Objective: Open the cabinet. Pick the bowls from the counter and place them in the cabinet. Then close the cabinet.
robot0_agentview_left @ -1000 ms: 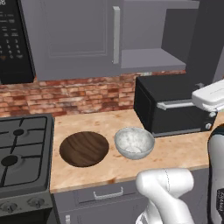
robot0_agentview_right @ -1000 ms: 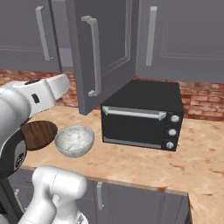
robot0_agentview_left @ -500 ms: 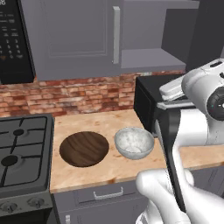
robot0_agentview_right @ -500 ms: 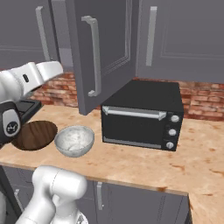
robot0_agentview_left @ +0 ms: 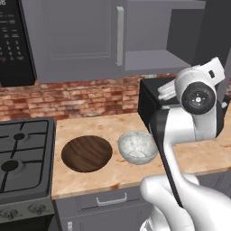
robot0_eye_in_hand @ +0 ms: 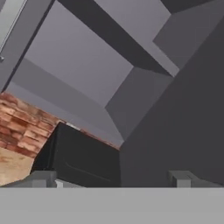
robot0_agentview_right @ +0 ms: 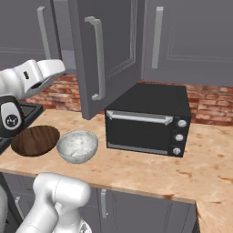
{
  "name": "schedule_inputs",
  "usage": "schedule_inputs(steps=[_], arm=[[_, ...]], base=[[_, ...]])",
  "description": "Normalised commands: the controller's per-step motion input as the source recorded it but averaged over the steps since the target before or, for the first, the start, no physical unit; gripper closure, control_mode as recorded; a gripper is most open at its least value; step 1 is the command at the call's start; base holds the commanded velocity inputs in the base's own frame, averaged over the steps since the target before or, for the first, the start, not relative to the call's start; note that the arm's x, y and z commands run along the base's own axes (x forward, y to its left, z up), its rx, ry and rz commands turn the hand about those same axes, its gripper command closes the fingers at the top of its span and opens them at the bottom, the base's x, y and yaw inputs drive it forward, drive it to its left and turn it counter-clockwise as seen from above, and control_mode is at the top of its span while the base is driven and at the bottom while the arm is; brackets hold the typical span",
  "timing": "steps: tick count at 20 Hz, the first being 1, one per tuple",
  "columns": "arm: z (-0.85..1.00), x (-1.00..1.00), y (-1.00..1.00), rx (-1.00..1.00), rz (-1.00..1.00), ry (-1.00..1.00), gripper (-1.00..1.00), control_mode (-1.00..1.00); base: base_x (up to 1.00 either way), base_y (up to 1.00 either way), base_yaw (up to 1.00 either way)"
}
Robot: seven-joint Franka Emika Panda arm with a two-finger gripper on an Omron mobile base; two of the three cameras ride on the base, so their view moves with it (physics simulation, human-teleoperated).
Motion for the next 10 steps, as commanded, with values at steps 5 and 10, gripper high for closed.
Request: schedule_inputs(steps=[5, 10], arm=[[-0.02, 0.12, -0.23, -0.05, -0.11, 0.02, -1.0, -1.0], [0.0, 0.16, -0.31, -0.05, -0.15, 0.15, -1.0, -1.0]], base=[[0.0, 0.0, 0.0], [0.0, 0.0, 0.0]])
